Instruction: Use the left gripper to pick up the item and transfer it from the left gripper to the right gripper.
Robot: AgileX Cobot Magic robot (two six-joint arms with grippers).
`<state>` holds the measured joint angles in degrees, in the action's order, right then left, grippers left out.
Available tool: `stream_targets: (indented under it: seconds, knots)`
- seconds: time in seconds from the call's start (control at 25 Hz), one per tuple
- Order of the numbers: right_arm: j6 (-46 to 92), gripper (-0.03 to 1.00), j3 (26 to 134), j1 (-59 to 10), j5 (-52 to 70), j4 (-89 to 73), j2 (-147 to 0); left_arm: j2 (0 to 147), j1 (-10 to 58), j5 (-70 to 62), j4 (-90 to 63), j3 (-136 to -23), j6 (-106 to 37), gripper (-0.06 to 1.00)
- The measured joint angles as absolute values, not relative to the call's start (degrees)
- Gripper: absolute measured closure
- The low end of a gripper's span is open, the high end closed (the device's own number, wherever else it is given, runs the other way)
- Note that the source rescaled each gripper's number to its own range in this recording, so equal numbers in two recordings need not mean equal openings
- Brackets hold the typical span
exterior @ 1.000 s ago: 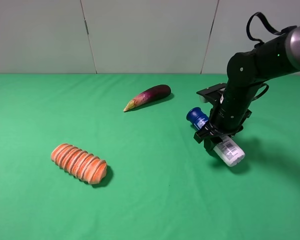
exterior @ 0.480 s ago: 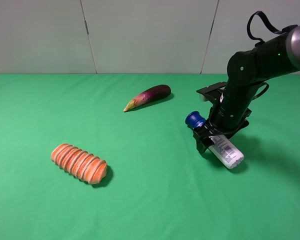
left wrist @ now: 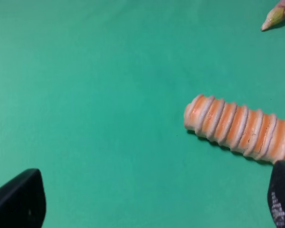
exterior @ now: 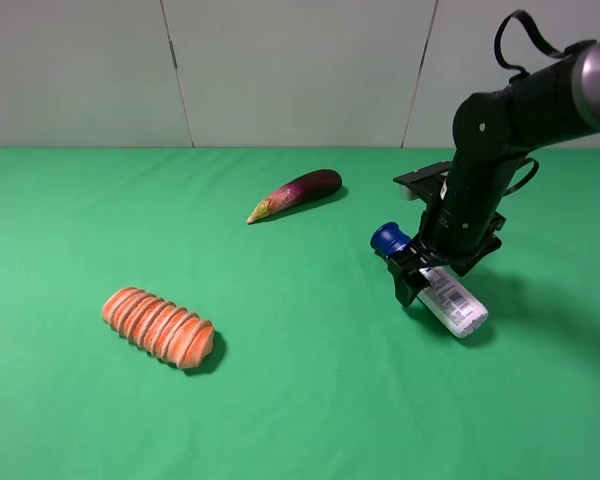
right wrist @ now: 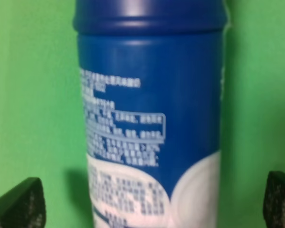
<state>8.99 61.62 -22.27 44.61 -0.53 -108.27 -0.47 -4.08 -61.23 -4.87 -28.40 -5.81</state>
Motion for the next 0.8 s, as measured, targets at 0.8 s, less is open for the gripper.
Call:
stream_targets:
  seconds: [0.8]
  knots:
    - [4.9, -0.03, 73.7, -22.3, 65.7, -1.1, -93.0, -0.5, -4.1, -61.2, -4.9, -28.4, -5.8, 0.06]
